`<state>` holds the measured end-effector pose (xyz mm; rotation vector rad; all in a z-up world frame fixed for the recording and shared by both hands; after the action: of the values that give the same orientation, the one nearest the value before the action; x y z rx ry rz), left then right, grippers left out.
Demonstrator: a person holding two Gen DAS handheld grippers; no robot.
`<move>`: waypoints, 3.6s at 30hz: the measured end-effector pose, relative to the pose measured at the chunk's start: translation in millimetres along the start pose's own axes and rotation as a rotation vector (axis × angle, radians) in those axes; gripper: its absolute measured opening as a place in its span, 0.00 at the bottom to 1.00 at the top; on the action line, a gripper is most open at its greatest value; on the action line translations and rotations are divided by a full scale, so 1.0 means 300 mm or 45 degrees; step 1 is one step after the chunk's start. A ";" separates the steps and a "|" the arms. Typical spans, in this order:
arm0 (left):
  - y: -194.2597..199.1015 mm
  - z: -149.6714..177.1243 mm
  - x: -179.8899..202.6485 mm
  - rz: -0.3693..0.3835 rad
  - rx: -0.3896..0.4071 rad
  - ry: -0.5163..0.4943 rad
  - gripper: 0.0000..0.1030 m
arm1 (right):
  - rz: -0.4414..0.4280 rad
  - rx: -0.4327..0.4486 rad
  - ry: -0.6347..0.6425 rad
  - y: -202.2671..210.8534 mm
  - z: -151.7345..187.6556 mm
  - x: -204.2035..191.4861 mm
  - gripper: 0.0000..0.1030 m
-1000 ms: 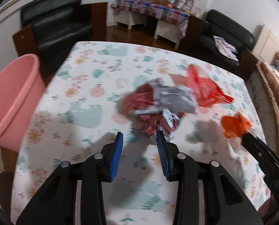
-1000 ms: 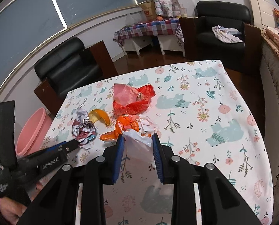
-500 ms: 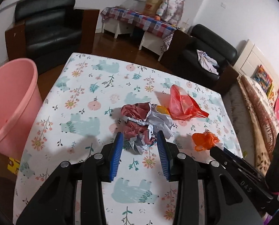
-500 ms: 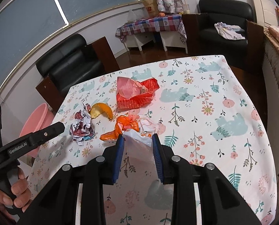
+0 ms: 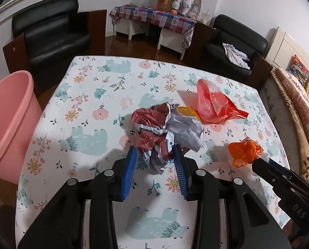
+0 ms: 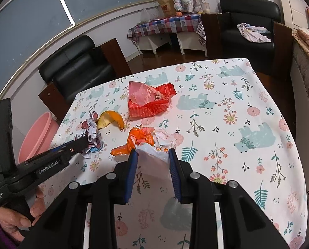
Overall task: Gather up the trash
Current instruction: 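Grasp the crumpled red-and-white paper with the left tool while the right tool holds the bag, then carry the crumpled paper and plastic bag over the pink bin, then open both tools to drop the paper and bag into the bin, then move both open tools back over the orange peel and red bag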
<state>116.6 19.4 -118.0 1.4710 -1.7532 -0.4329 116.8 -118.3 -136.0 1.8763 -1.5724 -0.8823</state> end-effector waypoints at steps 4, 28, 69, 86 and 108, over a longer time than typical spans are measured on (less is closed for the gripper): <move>0.011 -0.001 0.006 0.019 0.012 -0.014 0.18 | 0.002 -0.002 0.012 0.000 0.008 -0.009 0.29; 0.285 -0.104 -0.048 -0.071 0.257 -0.074 0.15 | -0.142 0.147 0.132 0.119 -0.063 -0.204 0.29; 0.669 -0.030 -0.727 -0.496 0.413 0.297 0.15 | -0.594 0.105 0.653 0.072 -0.063 -1.264 0.29; 0.637 -0.015 -0.825 -0.493 0.372 0.353 0.25 | -0.603 0.002 0.670 -0.040 -0.015 -1.323 0.42; 0.626 -0.079 -0.599 -0.367 0.416 0.222 0.31 | -0.462 0.098 0.564 0.048 -0.071 -0.998 0.44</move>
<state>11.6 243.4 -35.4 1.9443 -1.5287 -0.1584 91.5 173.4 -68.4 2.2637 -1.0312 -0.4972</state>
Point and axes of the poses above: each gripper's, at about its wrist camera, not at the fingertips, and y roughly against the way its jaws point, x to its right, z to its underside, the point moved 9 cm from there along -y, roughly the way its jaws point, and after that the axes turned 14 degrees about z, right-handed, at the moved point
